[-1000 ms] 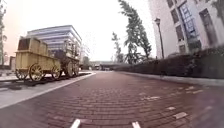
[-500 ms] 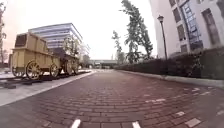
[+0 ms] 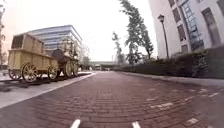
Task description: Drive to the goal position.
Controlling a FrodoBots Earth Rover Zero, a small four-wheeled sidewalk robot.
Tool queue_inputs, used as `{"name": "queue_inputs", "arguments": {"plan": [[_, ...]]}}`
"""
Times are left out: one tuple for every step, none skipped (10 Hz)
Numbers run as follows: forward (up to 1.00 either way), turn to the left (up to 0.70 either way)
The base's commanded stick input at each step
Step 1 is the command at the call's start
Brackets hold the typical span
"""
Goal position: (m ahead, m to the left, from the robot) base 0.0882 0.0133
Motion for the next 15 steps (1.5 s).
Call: {"name": "queue_inputs", "arguments": {"plan": [[0.45, 0.0], [0.45, 0.0], [0.45, 0.0], [0.45, 0.0], [0.45, 0.0], [0.45, 0.0], [0.45, 0.0], [0.45, 0.0], [0.45, 0.0], [0.45, 0.0], [0.45, -0.06], [0.45, -0.27], [0.45, -0.27], [0.45, -0.27], [0.45, -0.17]]}}
